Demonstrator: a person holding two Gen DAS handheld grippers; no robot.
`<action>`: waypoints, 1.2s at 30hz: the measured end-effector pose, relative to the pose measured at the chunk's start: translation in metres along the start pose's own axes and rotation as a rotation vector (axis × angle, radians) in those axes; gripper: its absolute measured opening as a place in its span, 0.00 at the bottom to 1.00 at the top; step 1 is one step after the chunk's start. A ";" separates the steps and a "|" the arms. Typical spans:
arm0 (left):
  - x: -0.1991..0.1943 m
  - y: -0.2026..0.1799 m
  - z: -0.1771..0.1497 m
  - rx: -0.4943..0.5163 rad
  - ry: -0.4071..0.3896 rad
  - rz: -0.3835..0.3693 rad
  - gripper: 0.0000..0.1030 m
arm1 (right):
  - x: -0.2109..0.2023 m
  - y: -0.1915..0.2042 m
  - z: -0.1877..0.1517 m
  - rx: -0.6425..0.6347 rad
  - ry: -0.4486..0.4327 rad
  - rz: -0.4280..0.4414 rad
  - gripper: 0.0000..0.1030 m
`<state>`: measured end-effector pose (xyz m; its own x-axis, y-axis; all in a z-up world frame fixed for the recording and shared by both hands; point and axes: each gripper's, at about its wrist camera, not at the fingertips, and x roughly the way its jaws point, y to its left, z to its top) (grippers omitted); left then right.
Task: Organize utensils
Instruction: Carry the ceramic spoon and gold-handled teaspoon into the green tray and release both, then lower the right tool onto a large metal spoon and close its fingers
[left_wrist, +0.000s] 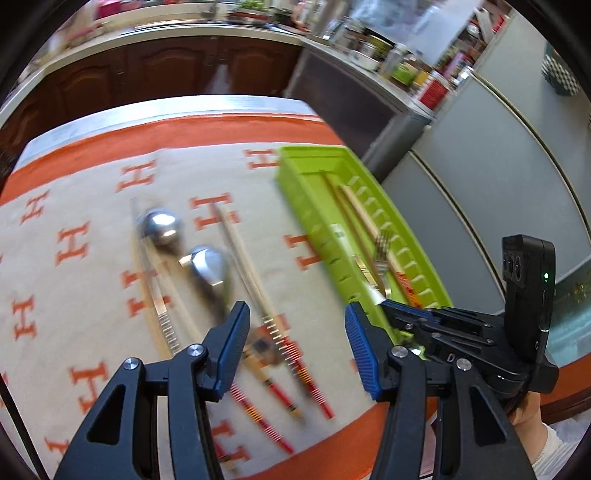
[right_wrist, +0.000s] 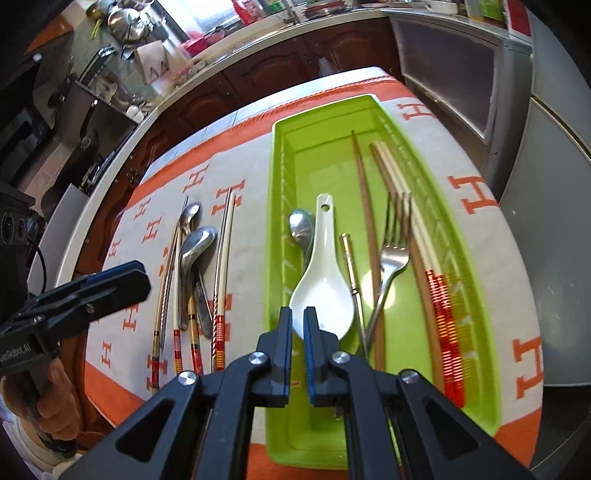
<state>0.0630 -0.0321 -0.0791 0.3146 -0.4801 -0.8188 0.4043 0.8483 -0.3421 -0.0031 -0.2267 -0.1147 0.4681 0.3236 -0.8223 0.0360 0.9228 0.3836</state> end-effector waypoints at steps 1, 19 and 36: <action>-0.003 0.007 -0.003 -0.016 -0.002 0.014 0.50 | 0.001 0.003 0.000 -0.020 0.000 -0.023 0.06; -0.028 0.080 -0.032 -0.171 -0.012 0.146 0.50 | 0.003 0.039 -0.006 -0.170 0.042 -0.086 0.06; -0.056 0.098 -0.025 -0.201 -0.097 0.136 0.51 | -0.001 0.078 0.041 -0.092 -0.006 0.112 0.22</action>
<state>0.0632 0.0831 -0.0784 0.4389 -0.3697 -0.8190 0.1770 0.9291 -0.3246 0.0351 -0.1633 -0.0667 0.4701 0.4247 -0.7737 -0.0979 0.8963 0.4324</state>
